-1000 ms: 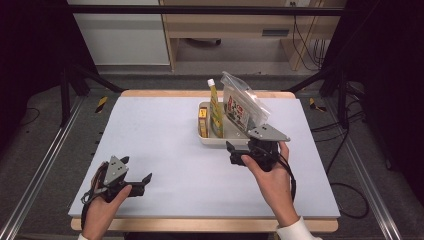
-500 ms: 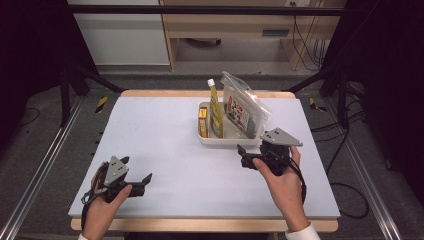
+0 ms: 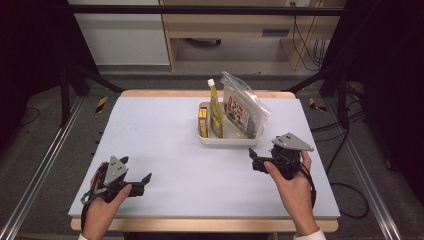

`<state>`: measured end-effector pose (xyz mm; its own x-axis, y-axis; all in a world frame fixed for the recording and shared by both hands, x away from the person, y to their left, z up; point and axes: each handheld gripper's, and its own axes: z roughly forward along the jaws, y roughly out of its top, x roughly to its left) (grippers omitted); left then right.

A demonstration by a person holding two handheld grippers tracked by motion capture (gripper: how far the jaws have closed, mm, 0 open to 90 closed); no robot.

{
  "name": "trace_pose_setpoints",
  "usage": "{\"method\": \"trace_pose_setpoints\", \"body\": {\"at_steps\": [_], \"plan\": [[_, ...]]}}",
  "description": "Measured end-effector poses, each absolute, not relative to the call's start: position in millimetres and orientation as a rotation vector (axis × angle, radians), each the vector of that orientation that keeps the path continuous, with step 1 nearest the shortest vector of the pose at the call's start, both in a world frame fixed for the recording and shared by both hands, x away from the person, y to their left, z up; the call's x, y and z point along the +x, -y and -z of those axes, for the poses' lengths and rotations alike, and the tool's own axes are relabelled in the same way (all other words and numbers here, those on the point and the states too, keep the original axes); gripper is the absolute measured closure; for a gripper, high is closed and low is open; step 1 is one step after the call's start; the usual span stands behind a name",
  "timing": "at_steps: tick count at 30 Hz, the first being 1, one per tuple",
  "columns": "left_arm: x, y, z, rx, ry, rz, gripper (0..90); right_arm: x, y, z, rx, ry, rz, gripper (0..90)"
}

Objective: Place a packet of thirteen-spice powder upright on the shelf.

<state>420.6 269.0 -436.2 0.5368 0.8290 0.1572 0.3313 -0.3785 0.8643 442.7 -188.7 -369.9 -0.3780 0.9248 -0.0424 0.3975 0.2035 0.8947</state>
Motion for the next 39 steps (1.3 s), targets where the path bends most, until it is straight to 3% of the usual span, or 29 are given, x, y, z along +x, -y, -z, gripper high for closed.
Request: {"method": "trace_pose_setpoints", "body": {"at_steps": [39], "plan": [[422.1, -269.4, 439.0, 1.953, -0.946, -0.756, 5.3, 450.7, 248.2, 435.2, 1.429, -1.875, -0.948, 6.1]]}}
